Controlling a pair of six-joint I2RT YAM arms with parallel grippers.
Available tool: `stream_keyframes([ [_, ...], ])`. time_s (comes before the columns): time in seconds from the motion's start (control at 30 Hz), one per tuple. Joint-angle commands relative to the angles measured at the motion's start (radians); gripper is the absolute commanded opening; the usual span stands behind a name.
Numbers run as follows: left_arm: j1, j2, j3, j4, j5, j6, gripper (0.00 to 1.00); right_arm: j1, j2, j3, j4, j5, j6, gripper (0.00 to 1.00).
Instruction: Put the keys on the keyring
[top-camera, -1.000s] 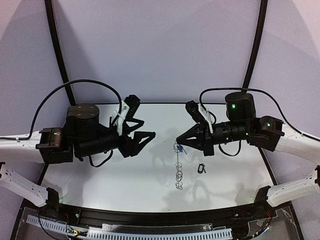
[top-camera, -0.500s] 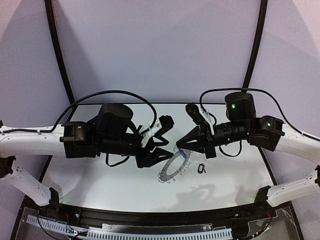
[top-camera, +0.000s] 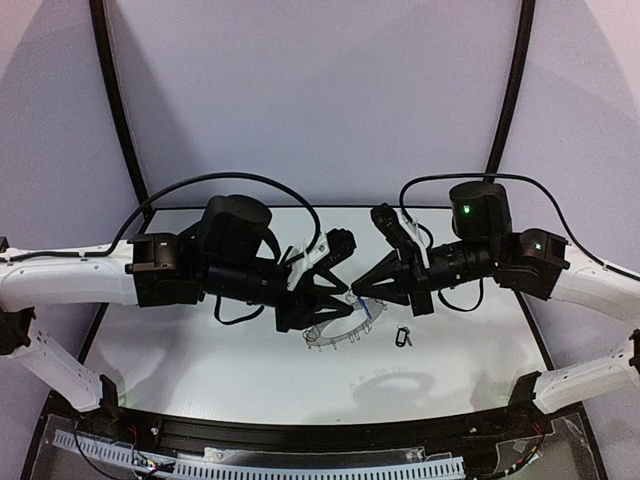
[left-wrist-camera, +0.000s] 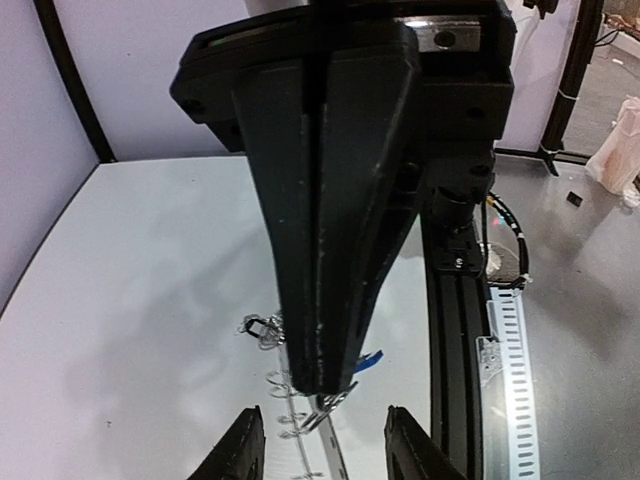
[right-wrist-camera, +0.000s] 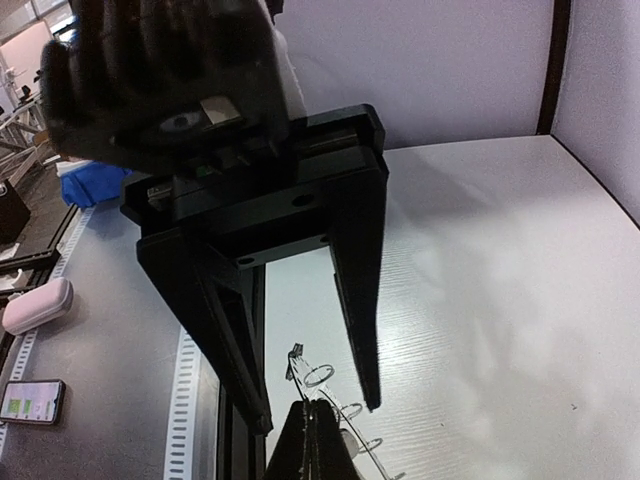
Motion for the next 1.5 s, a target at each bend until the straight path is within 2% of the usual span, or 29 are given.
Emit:
stream_keyframes([
  [0.0,0.008,0.023,0.03,-0.045,0.043,0.026,0.32,0.004,0.005,0.031,0.032,-0.014,-0.005,0.0],
  [0.13,0.009,0.032,0.034,-0.04,0.045,0.025,0.28,0.003,0.006,0.034,0.028,-0.028,-0.004,0.0],
  [0.5,0.009,0.027,0.019,0.002,0.073,0.011,0.25,0.004,0.017,0.035,0.013,-0.044,-0.003,0.0],
  [0.63,0.009,0.02,0.015,0.0,0.077,0.01,0.17,0.003,0.017,0.035,0.011,-0.043,-0.005,0.0],
  [0.8,0.009,0.011,0.014,-0.002,0.086,0.014,0.01,0.003,0.016,0.034,0.004,-0.036,-0.011,0.0],
  [0.97,0.009,-0.038,-0.06,0.099,0.047,-0.012,0.01,0.003,-0.018,0.02,-0.027,0.017,-0.056,0.0],
  [1.2,0.009,-0.12,-0.147,0.264,-0.017,-0.132,0.01,0.003,-0.074,-0.041,-0.048,0.05,-0.194,0.0],
  [1.37,0.009,-0.12,-0.141,0.276,-0.065,-0.223,0.01,0.006,-0.086,-0.081,-0.006,0.031,-0.269,0.0],
  [1.47,0.009,-0.104,-0.116,0.27,-0.075,-0.28,0.01,0.011,-0.08,-0.092,-0.012,0.071,-0.308,0.0],
])
